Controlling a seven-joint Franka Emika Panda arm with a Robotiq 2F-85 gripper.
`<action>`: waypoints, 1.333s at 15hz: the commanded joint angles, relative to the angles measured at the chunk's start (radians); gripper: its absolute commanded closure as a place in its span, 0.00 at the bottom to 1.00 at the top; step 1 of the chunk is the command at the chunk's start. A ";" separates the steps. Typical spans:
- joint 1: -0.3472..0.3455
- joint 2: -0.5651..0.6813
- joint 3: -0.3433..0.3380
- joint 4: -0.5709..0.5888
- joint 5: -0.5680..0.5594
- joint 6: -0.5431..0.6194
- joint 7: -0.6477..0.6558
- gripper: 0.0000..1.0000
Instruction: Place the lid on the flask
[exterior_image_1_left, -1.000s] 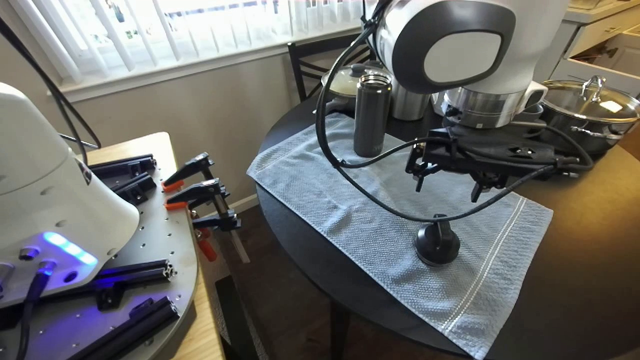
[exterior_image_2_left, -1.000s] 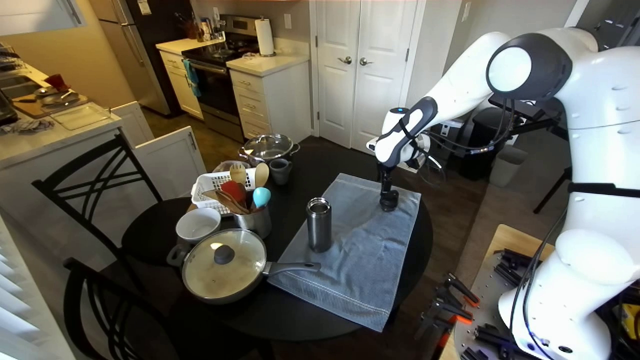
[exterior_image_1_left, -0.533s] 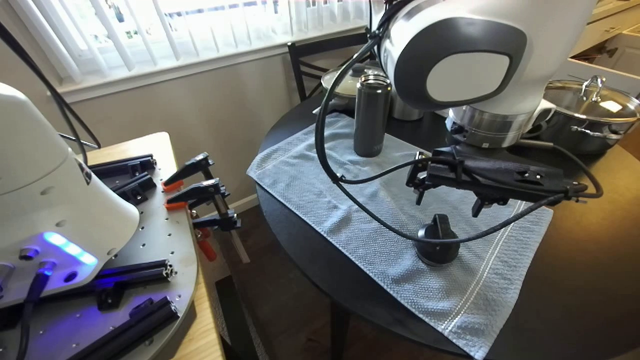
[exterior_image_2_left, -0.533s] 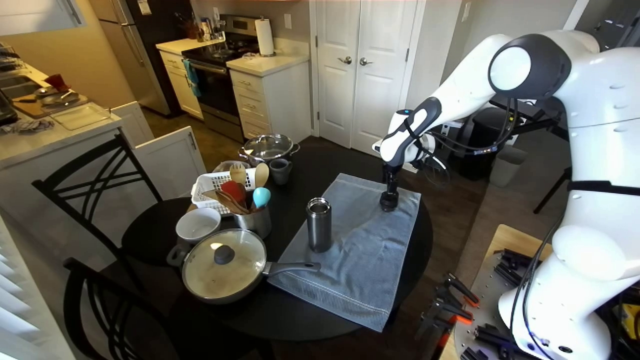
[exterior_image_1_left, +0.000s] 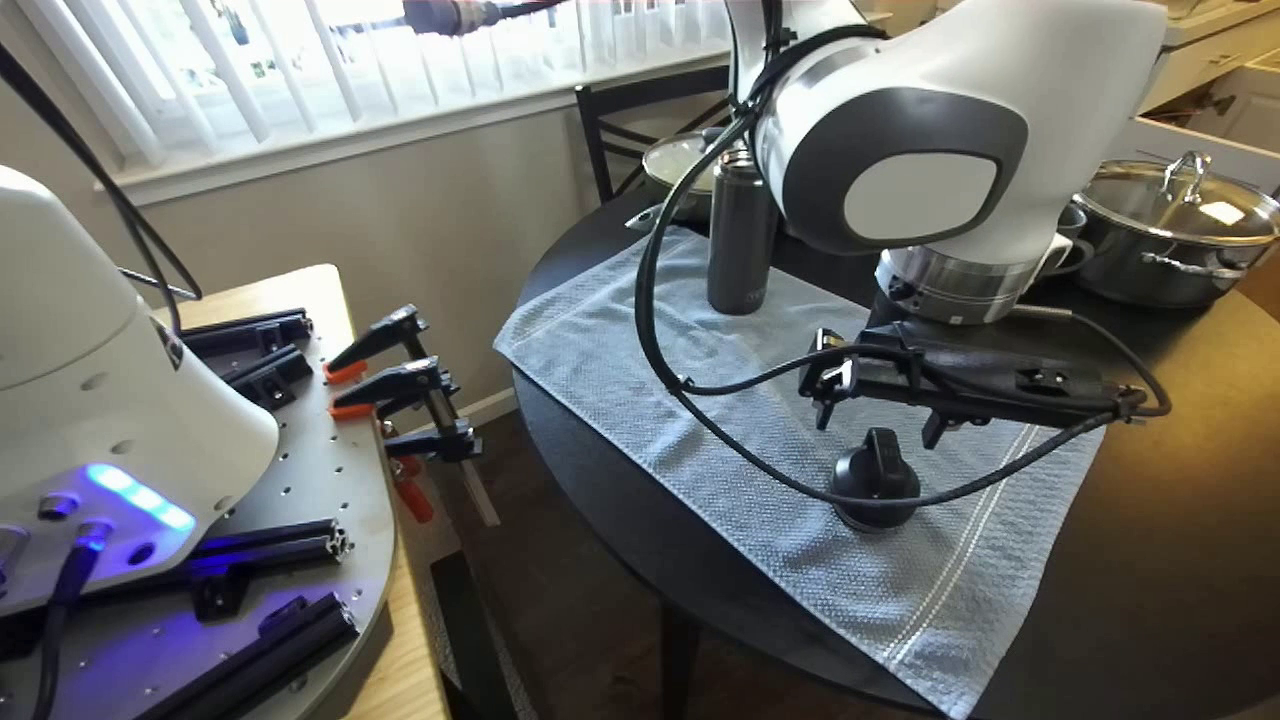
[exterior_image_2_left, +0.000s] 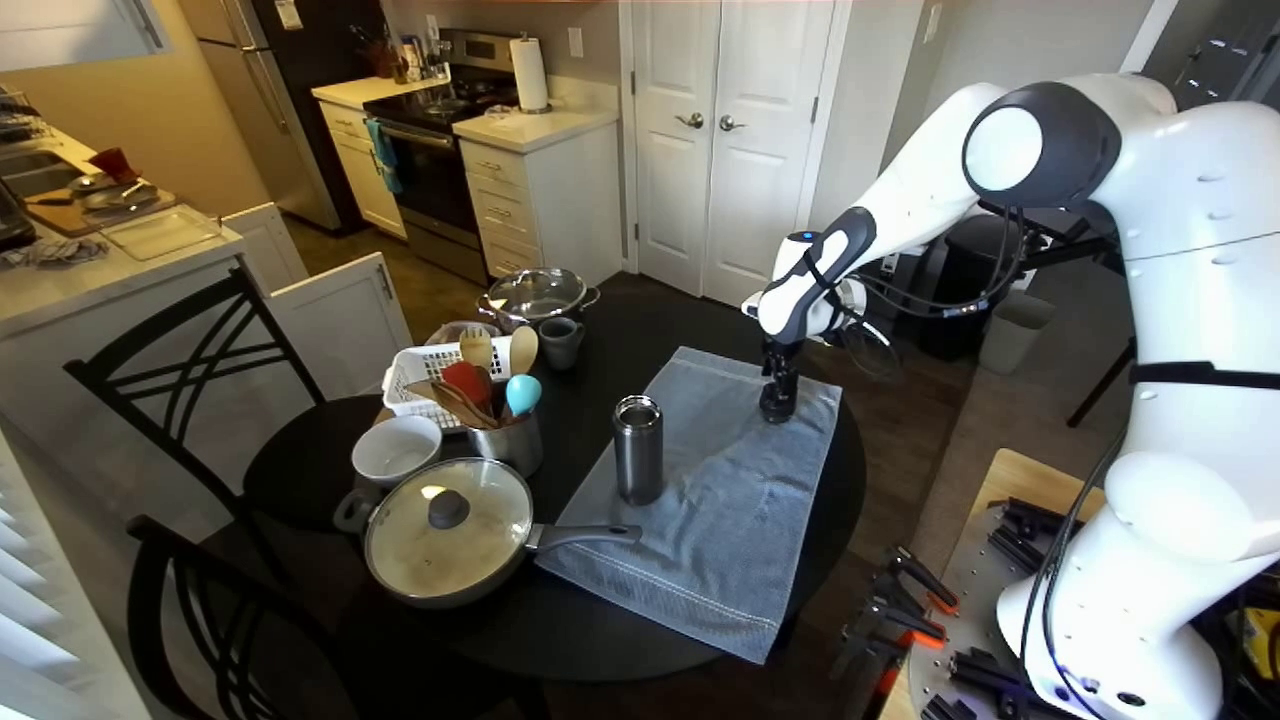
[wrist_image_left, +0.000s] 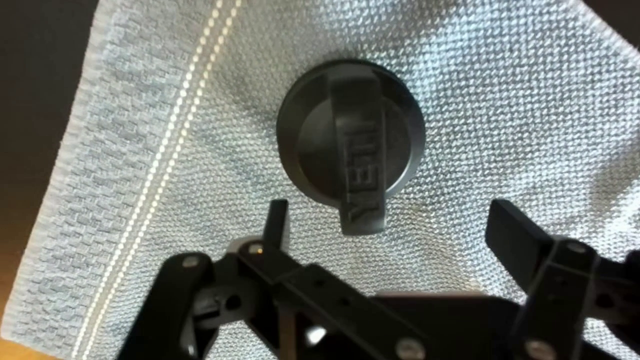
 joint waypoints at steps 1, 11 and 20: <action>0.020 -0.015 -0.033 0.010 -0.043 -0.030 -0.033 0.00; 0.030 0.006 -0.068 0.026 -0.075 -0.067 -0.049 0.00; 0.037 0.022 -0.053 0.031 -0.075 -0.053 -0.058 0.41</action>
